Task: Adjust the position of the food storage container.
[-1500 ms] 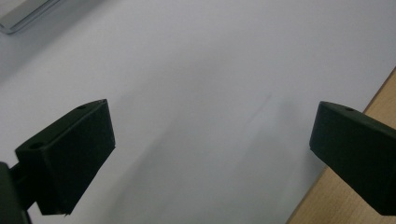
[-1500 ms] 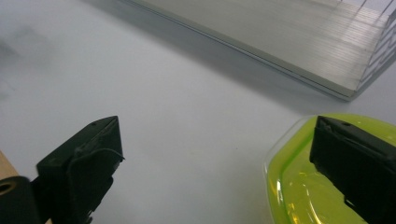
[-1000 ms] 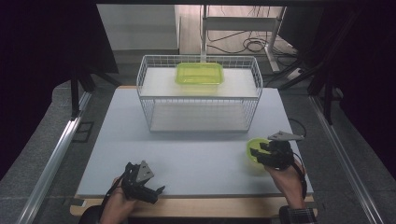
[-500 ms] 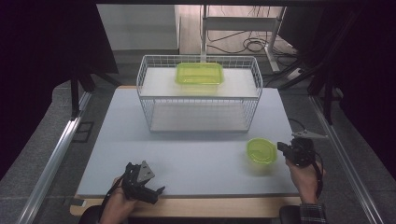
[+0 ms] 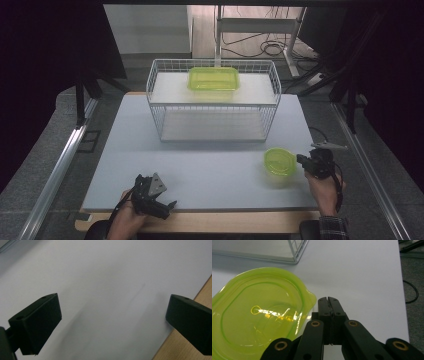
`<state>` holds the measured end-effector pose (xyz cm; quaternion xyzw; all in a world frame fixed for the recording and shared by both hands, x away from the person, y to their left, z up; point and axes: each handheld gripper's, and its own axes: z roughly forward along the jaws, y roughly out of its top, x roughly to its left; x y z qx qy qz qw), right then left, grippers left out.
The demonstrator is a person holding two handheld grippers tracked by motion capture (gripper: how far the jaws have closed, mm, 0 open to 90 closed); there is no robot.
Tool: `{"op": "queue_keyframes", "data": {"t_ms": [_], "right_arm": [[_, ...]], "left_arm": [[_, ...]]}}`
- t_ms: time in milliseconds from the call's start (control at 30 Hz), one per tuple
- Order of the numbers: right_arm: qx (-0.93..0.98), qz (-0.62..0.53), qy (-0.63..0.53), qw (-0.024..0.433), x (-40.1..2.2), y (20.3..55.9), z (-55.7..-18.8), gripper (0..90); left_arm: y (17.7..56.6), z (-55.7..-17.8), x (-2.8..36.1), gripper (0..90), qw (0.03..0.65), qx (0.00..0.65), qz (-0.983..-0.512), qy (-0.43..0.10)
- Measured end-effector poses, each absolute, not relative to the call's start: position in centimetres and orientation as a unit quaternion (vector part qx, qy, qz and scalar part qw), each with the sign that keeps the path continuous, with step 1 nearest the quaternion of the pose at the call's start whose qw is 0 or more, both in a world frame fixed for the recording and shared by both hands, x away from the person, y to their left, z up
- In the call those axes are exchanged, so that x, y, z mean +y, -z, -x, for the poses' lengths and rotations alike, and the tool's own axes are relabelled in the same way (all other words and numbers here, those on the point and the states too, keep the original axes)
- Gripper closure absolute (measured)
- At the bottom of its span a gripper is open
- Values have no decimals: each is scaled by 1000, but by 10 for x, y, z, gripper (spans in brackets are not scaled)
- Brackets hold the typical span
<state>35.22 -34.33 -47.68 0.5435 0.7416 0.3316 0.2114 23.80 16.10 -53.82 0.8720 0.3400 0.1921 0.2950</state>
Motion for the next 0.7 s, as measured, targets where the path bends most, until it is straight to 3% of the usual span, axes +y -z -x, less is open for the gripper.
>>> {"op": "queue_keyframes", "data": {"t_ms": [700], "right_arm": [[766, -516, -350, 161, -288, 481, -343, 890]], "left_arm": [[539, -238, 160, 2, 291, 337, -875, -193]]}}
